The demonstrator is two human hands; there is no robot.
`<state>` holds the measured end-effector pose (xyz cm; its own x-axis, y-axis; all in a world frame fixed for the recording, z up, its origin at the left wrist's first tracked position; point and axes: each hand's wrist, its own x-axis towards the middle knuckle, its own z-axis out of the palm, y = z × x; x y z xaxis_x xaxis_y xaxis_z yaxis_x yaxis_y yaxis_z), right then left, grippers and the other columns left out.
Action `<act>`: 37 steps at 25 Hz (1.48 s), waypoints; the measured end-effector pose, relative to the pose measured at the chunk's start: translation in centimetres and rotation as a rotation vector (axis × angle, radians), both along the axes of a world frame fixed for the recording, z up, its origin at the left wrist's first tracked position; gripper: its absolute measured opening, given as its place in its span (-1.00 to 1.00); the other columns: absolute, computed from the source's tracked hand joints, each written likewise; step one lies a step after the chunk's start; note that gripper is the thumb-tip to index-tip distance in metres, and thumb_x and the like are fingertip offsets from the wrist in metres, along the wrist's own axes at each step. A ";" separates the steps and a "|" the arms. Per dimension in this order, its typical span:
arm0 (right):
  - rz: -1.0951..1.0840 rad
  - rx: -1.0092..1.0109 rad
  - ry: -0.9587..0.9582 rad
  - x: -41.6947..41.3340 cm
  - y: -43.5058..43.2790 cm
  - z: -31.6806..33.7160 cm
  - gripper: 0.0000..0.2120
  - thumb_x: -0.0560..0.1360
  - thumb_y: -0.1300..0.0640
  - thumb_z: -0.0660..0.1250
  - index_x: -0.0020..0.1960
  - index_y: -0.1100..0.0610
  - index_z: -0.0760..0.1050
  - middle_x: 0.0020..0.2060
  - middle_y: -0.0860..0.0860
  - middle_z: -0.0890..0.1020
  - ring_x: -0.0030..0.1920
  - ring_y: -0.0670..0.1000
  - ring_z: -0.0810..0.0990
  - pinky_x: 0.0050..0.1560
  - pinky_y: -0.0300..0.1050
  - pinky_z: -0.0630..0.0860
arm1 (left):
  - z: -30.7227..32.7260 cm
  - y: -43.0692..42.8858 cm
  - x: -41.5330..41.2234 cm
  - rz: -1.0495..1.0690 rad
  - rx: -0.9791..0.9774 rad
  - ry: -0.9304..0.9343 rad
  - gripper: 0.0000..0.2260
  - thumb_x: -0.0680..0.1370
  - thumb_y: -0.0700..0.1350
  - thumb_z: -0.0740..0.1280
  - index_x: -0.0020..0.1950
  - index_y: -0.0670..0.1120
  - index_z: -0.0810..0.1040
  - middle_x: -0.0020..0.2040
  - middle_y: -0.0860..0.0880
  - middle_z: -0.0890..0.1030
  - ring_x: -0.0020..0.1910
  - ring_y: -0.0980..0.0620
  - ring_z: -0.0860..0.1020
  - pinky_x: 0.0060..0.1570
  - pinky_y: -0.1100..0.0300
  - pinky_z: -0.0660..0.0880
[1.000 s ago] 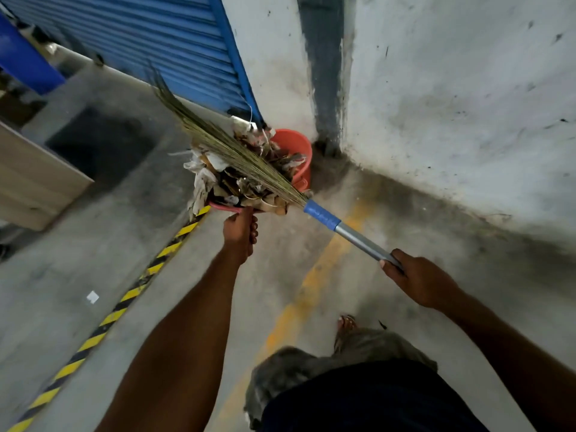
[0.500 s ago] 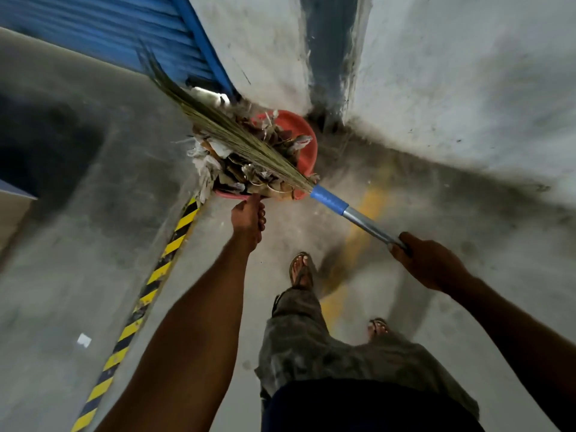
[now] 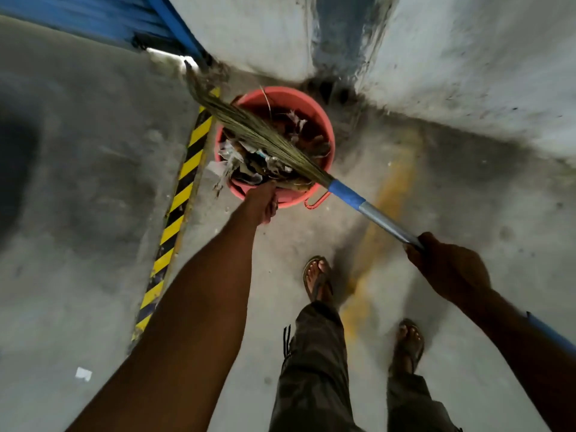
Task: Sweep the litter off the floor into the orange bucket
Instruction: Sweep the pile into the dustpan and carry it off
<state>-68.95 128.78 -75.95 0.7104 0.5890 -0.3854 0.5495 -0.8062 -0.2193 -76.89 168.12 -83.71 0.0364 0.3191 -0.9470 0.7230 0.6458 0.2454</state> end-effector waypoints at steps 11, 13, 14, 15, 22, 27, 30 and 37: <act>-0.053 -0.012 -0.100 0.5 -0.2 5.0 -0.61 0.66 -0.20 0.19 0.01 0.13 0.48 -0.52 0.07 0.51 -0.57 0.19 0.52 -0.46 -0.08 0.41 | 2.8 2.7 3.6 -0.077 -0.029 0.079 -0.82 0.68 -0.19 0.30 -0.10 -0.06 0.40 -0.26 0.00 0.41 -0.38 0.12 0.36 -0.63 0.44 0.32; -0.050 0.006 -0.128 0.2 -0.6 6.2 -0.60 0.65 -0.21 0.16 0.02 0.14 0.48 -0.52 0.08 0.51 -0.57 0.20 0.51 -0.47 -0.06 0.42 | 4.1 2.8 3.8 -0.077 -0.006 0.101 -0.78 0.69 -0.21 0.27 -0.14 -0.09 0.36 -0.26 -0.04 0.38 -0.39 0.10 0.35 -0.63 0.40 0.32; -0.054 0.016 -0.135 0.1 -0.7 6.7 -0.61 0.66 -0.19 0.19 0.02 0.15 0.48 -0.51 0.09 0.51 -0.56 0.21 0.51 -0.47 -0.04 0.44 | 4.8 2.6 3.9 -0.081 0.007 0.104 -0.77 0.69 -0.21 0.26 -0.16 -0.11 0.35 -0.26 -0.05 0.37 -0.39 0.09 0.35 -0.60 0.34 0.34; -0.059 0.019 -0.136 0.0 -1.0 7.4 -0.62 0.66 -0.17 0.21 0.02 0.16 0.48 -0.50 0.10 0.52 -0.55 0.22 0.52 -0.46 -0.01 0.46 | 5.7 2.3 4.0 -0.100 0.027 0.101 -0.75 0.70 -0.22 0.24 -0.17 -0.12 0.33 -0.25 -0.07 0.36 -0.40 0.08 0.35 -0.55 0.29 0.34; -0.058 0.068 -0.074 -2.0 -5.5 10.3 -0.66 0.62 -0.14 0.25 0.03 0.16 0.49 -0.45 0.08 0.55 -0.50 0.22 0.54 -0.44 0.04 0.52 | 11.3 -1.7 0.7 0.058 0.134 -0.148 -0.88 0.69 -0.25 0.17 0.06 -0.18 0.50 -0.07 -0.04 0.47 -0.29 0.09 0.49 -0.30 0.41 0.51; -0.102 0.078 0.089 -4.1 -9.0 12.6 -0.63 0.66 -0.16 0.20 -0.01 0.15 0.48 -0.33 0.10 0.59 -0.37 0.21 0.59 -0.34 0.00 0.49 | 15.0 -8.4 -4.8 -0.084 0.289 -0.134 -0.68 0.70 -0.09 0.21 -0.26 -0.06 0.32 -0.65 0.04 0.34 -0.70 0.11 0.31 -0.50 0.33 0.19; -0.182 0.064 0.264 -6.2 -12.1 15.1 -0.55 0.65 -0.27 0.13 -0.13 0.09 0.44 -0.29 0.10 0.58 -0.33 0.14 0.56 -0.30 0.02 0.50 | 16.6 -13.4 -9.2 -0.046 0.387 -0.164 -0.61 0.68 0.04 0.27 -0.30 -0.07 0.34 -0.67 0.03 0.30 -0.67 0.03 0.29 -0.48 0.34 0.18; -0.660 0.285 0.621 -12.7 -21.2 20.1 -0.55 0.61 -0.25 0.29 -0.07 0.16 0.56 -0.37 0.09 0.55 -0.57 0.00 0.41 -0.51 -0.19 0.39 | 20.1 -24.1 -16.4 0.011 0.412 -0.289 -0.64 0.59 0.04 0.40 -0.33 -0.08 0.43 -0.49 -0.03 0.41 -0.62 0.05 0.30 -0.53 0.34 0.18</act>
